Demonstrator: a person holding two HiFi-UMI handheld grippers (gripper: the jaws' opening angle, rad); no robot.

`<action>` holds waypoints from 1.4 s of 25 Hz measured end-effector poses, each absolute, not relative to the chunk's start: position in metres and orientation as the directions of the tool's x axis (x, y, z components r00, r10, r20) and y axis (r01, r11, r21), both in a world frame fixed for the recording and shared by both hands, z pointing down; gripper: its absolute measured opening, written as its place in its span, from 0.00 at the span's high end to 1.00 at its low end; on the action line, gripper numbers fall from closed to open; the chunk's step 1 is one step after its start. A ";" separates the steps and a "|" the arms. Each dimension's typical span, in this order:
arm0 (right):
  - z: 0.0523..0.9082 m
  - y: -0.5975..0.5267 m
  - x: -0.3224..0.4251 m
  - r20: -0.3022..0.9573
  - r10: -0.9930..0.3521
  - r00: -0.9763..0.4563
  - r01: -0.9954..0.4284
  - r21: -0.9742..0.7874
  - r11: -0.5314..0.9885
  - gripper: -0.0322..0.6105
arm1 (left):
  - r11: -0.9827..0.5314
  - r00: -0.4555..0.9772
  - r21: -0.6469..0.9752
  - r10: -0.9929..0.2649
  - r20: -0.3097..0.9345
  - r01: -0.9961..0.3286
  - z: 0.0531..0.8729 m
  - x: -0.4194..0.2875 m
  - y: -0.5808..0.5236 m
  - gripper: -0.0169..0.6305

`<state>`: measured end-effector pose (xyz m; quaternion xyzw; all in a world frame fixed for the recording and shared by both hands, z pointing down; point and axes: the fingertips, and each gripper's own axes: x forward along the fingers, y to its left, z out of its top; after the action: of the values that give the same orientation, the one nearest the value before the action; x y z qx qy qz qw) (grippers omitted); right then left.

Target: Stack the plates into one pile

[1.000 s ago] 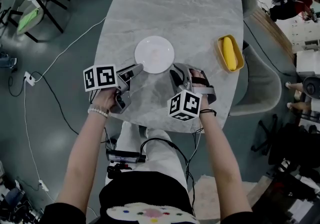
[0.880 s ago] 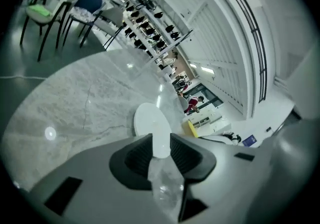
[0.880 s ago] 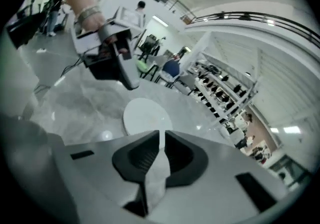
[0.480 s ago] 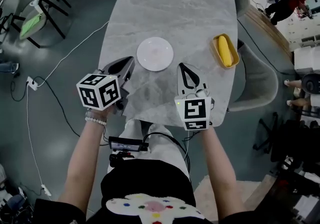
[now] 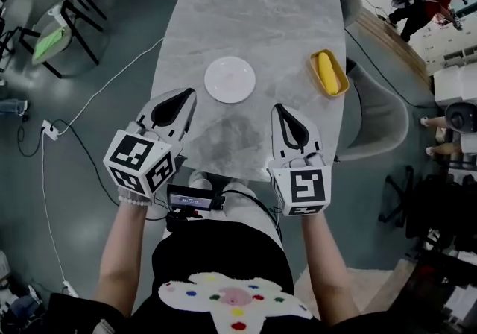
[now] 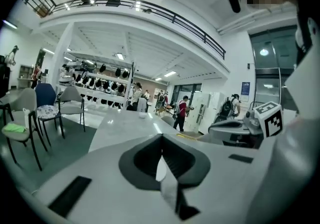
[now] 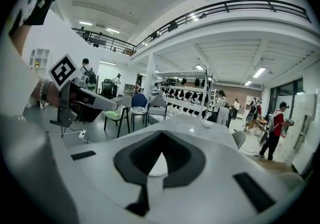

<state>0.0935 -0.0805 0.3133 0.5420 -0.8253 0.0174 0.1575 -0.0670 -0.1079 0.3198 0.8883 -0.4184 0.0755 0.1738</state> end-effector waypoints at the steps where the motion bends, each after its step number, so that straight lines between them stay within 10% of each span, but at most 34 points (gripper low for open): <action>1: 0.308 -0.076 0.093 0.268 -0.891 -0.365 -0.902 0.136 0.410 0.94 | -0.595 0.636 0.226 -0.722 0.273 -0.772 0.314 -0.067 -0.104 0.96; 35: 0.279 -0.032 0.094 0.230 -0.912 -0.340 -0.915 0.141 0.377 0.94 | -0.670 0.677 0.117 -0.702 0.221 -0.733 0.289 -0.055 -0.052 0.96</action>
<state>0.0942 -0.0325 0.2787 0.5581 -0.8185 0.0065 0.1360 -0.0554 -0.0522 0.2886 0.9103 -0.3941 0.0790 0.0985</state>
